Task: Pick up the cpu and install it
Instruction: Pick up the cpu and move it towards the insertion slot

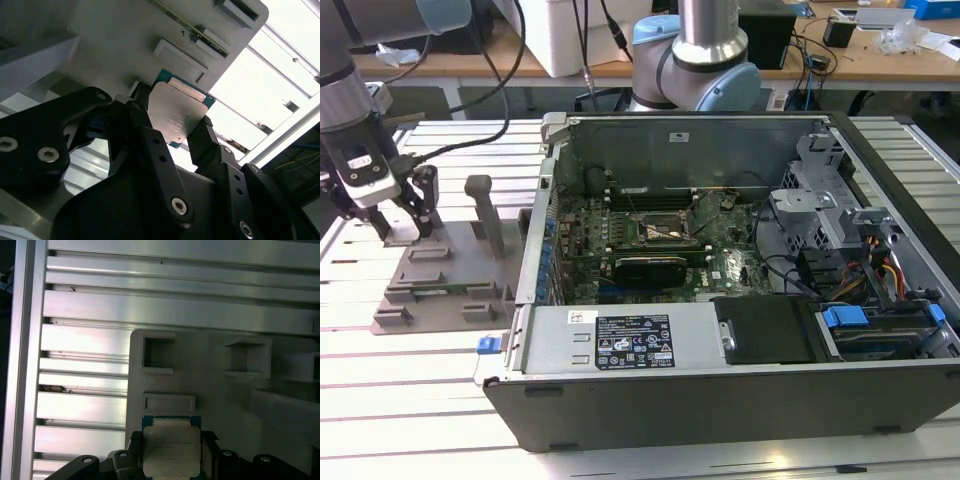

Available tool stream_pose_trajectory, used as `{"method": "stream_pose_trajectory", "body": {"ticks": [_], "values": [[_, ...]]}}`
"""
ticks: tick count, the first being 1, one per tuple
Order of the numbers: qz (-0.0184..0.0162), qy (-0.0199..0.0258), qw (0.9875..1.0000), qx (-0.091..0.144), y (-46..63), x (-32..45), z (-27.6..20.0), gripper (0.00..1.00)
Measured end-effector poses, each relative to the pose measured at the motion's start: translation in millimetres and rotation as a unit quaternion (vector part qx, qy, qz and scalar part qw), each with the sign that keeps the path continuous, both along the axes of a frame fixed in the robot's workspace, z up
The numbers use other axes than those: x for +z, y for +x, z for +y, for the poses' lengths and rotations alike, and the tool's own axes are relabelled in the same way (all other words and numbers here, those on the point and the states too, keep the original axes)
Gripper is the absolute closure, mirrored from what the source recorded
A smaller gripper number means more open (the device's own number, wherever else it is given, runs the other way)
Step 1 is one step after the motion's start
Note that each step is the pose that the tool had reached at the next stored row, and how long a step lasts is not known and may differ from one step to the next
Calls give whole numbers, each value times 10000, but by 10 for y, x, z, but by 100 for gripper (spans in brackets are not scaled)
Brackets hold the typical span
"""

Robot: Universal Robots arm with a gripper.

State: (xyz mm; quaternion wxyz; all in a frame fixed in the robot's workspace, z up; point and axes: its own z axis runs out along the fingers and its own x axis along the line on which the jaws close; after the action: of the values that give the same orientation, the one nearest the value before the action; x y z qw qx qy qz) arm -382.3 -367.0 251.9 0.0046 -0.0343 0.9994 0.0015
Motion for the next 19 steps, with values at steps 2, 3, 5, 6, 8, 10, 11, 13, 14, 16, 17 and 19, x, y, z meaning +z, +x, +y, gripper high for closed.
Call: {"method": "stream_pose_trajectory", "body": {"ticks": [2,3,5,6,8,10,11,13,14,16,17,19], "values": [[0,0,10000,0,0,37,5,45],[0,0,10000,0,0,48,6,45],[1,0,10000,0,0,81,9,45],[1,0,10000,0,0,95,10,45],[1,0,10000,0,0,127,12,45],[1,0,10000,0,0,182,15,45],[0,0,10000,0,0,202,17,45],[0,0,10000,0,0,243,19,45],[0,0,10000,0,0,263,21,45],[1,0,10000,0,0,299,23,45],[0,0,10000,0,0,315,25,45],[1,0,10000,0,0,350,27,45]]}}
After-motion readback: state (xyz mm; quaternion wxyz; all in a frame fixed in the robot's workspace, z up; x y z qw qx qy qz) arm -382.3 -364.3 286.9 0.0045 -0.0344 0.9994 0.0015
